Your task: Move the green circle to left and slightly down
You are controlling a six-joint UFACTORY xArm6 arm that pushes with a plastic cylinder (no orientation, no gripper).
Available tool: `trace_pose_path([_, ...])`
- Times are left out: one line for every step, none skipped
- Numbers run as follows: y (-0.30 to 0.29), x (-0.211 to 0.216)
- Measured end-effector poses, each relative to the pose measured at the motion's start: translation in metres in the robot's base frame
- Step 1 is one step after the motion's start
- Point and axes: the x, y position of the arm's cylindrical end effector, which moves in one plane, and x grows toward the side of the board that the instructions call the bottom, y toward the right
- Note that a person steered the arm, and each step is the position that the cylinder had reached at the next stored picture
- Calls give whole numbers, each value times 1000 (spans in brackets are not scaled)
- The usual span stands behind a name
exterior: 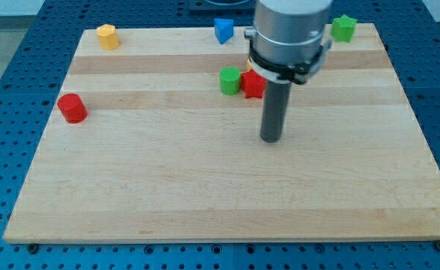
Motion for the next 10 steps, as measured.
trace_pose_path([-96,-11])
trace_pose_path([-150,-86])
trace_pose_path([-113,-148])
trace_pose_path([-42,-160])
trace_pose_path([-31,-145])
trace_pose_path([-26,-114])
trace_pose_path([-26,-91])
trace_pose_path([-40,-83])
trace_pose_path([-58,-87])
trace_pose_path([-65,-78])
